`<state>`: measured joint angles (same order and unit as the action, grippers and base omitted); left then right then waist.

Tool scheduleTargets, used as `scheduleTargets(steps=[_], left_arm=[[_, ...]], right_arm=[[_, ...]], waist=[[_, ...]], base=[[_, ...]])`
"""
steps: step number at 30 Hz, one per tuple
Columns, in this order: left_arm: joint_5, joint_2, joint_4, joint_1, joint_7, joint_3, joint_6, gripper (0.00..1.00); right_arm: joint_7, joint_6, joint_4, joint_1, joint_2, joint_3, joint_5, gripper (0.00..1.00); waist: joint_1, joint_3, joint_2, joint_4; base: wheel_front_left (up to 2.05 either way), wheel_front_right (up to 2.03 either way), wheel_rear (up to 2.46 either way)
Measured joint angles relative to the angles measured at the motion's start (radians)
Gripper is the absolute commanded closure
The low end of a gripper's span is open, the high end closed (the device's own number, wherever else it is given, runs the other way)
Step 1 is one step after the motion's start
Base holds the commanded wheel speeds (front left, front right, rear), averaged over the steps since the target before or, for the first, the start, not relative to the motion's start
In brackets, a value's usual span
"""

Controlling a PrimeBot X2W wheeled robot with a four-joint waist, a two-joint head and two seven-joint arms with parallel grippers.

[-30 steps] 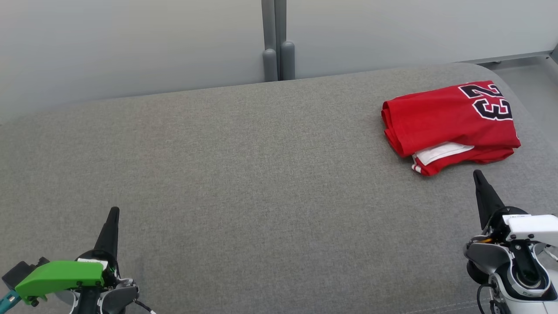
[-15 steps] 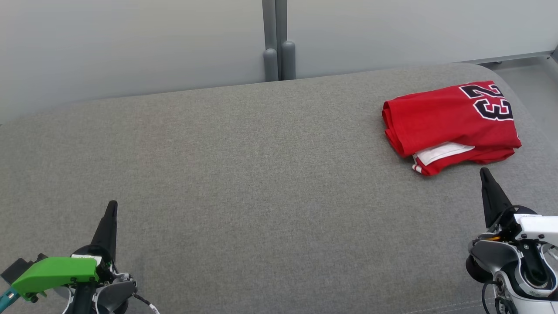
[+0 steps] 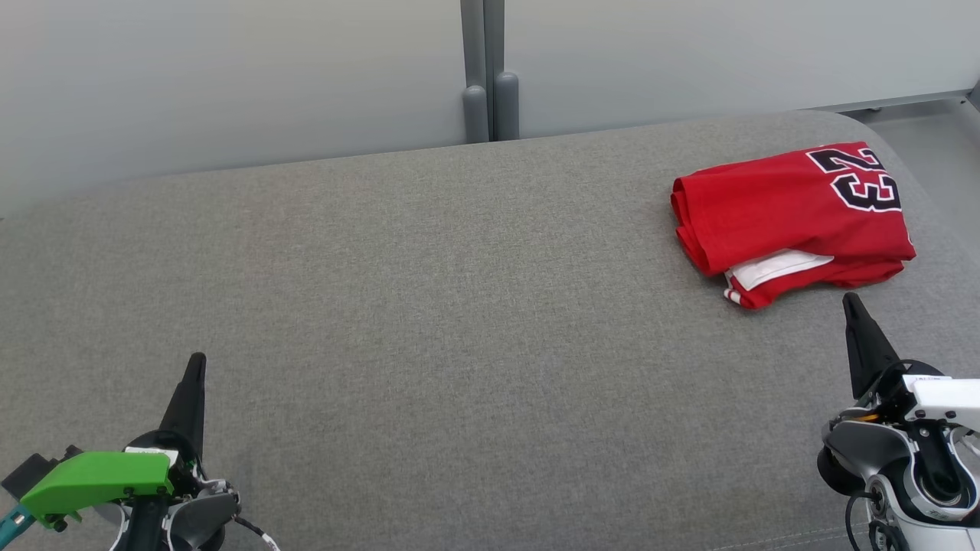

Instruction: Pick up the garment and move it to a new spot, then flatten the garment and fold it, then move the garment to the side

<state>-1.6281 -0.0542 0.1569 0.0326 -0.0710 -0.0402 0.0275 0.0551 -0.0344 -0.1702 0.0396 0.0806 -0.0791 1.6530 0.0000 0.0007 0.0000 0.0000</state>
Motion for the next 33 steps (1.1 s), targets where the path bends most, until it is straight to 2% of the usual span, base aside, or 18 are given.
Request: scheduleTargets(steps=[33], left_arm=[[0.0,0.0,0.008,0.009,0.0,-0.001,0.0,1.0]], right_arm=[[0.004,0.0,-0.001,0.004,0.0,-0.001,0.0,1.0]], waist=[[0.0,0.0,0.0,0.0]], base=[[0.0,0.0,0.0]])
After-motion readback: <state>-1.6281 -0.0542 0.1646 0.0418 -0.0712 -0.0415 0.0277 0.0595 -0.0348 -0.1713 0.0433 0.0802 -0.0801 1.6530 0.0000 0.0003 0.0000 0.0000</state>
